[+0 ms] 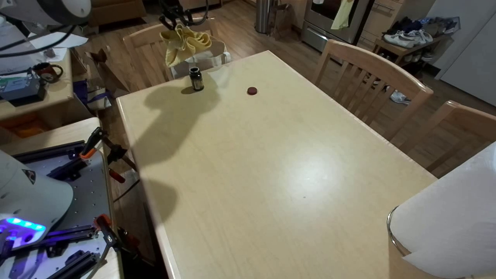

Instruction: Pick the yellow towel and put it inside the bag

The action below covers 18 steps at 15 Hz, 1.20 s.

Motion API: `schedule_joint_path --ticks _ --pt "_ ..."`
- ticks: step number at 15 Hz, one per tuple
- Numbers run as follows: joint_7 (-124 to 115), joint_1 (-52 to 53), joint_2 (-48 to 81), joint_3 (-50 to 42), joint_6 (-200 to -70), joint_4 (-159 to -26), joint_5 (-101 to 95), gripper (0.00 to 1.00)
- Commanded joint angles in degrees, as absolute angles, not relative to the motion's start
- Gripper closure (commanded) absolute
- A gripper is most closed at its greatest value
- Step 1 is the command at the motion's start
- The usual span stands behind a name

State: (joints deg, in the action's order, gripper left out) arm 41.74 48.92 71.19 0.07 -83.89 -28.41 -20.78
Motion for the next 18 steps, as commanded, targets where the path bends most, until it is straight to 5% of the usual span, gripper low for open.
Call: schedule_joint_path --ticks 1,18 --pt "43.7 51.15 74.7 -3.42 -83.79 -22.88 -24.39 0.95" --pt "45.74 53.82 78.15 -6.18 -94.18 -17.93 -24.62 0.95"
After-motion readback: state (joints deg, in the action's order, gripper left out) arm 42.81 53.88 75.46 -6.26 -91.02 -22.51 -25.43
